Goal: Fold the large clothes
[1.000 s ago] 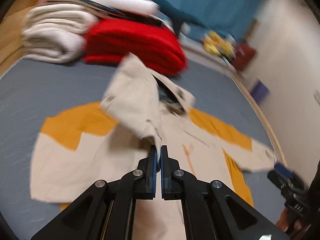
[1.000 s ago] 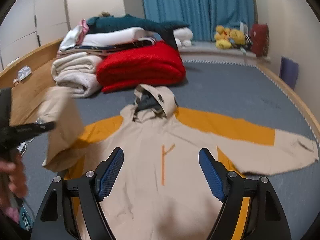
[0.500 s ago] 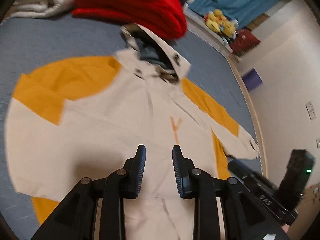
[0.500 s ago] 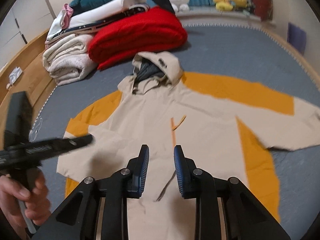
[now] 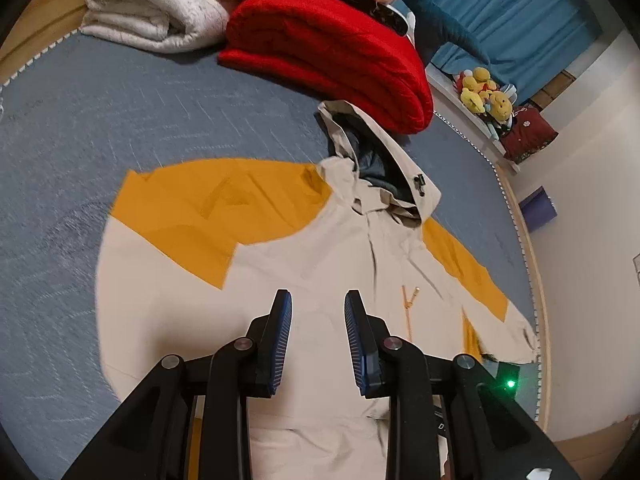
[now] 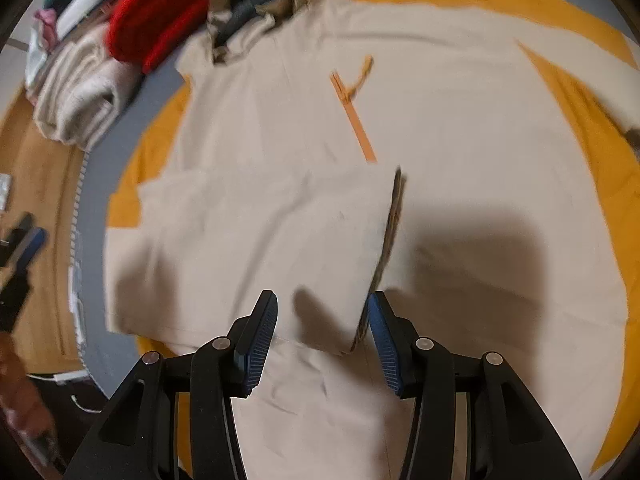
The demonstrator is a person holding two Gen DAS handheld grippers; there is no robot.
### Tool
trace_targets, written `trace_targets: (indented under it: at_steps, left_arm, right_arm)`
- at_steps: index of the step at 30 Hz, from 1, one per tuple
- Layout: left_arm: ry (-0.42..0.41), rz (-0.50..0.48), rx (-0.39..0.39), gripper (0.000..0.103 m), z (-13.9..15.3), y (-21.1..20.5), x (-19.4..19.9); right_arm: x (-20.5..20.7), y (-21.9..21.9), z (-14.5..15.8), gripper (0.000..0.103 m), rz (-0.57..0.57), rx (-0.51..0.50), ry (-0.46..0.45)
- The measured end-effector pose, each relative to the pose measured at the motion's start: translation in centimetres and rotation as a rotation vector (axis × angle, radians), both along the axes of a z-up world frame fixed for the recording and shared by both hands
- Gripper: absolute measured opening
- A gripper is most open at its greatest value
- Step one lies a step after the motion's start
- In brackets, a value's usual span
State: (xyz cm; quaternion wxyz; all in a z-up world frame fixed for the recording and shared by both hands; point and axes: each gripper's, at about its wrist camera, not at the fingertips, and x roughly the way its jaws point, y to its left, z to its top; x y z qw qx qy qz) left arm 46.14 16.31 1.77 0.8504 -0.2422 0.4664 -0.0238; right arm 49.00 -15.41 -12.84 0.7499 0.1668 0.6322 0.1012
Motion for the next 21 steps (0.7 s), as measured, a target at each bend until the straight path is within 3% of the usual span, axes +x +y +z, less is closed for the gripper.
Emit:
trace_targets:
  at_steps: [4, 6, 8, 10, 15, 21]
  left_arm:
    - [-0.007, 0.008, 0.076, 0.025, 0.3, 0.9, -0.3]
    - [-0.011, 0.016, 0.108, 0.025, 0.4, 1.4, -0.5]
    - [-0.012, 0.029, 0.129, 0.025, 0.5, 2.0, -0.6]
    - [-0.009, 0.050, 0.130, 0.025, 0.4, 2.8, -0.6]
    - [0.000, 0.083, 0.132, 0.025, 0.2, 3.8, -0.6]
    - [0.020, 0.091, 0.123, 0.025, -0.6, 4.0, -0.4]
  right_arm:
    - [0.1, 0.9, -1.7, 0.048, 0.008, -0.027, 0.052]
    - [0.3, 1.2, -1.9, 0.038, 0.007, -0.042, 0.051]
    - [0.3, 1.5, -1.7, 0.016, 0.008, -0.068, 0.028]
    - [0.4, 1.6, -1.0, 0.008, 0.005, -0.065, -0.005]
    - [0.8, 1.4, 3.1, 0.005, 0.038, -0.042, -0.162]
    - [1.9, -1.6, 10.0, 0.004, 0.044, -0.114, -0.427]
